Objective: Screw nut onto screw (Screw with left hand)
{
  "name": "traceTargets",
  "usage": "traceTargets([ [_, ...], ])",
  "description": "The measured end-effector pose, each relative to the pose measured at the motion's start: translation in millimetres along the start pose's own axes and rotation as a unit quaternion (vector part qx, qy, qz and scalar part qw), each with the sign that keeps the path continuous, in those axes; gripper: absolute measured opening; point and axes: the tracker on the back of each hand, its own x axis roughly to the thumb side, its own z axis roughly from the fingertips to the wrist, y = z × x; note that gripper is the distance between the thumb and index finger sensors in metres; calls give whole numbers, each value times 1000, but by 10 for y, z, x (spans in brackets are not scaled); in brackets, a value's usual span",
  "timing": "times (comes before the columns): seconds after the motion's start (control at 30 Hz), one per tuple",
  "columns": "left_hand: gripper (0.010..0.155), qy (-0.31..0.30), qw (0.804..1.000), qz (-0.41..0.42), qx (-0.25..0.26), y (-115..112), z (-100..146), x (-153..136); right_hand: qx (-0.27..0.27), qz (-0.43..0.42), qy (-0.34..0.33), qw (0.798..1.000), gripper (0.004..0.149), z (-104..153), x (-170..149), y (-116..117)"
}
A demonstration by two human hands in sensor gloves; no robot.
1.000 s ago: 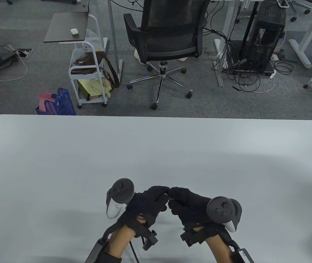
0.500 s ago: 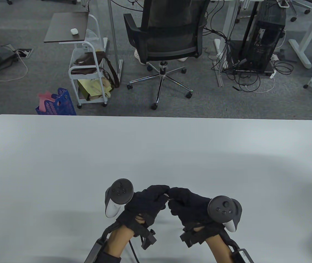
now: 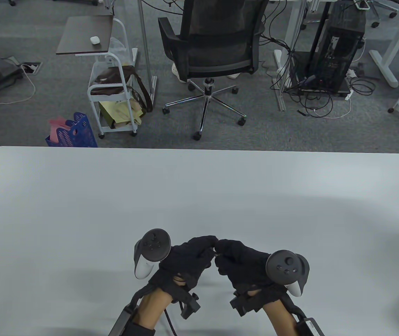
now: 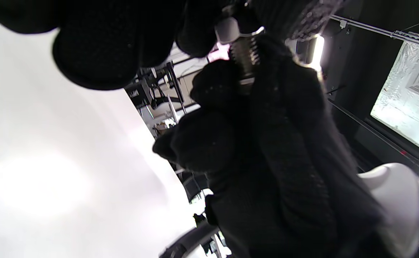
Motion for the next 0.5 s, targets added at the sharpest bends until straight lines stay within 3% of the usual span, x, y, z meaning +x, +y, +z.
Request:
traceTargets([
  [0.27,59,-20,999,-16,-24,-21,-14,52,0,-1,0,1000,47,2,-2,-3],
  [0.4,67,-10,1000,-13,-7,-10,2,34,-2,-4,1,1000,47,2,-3,-6],
  [0.5,64,-5,1000,-23,2,-13,0,34,0,3,0,1000,47,2,-6,5],
])
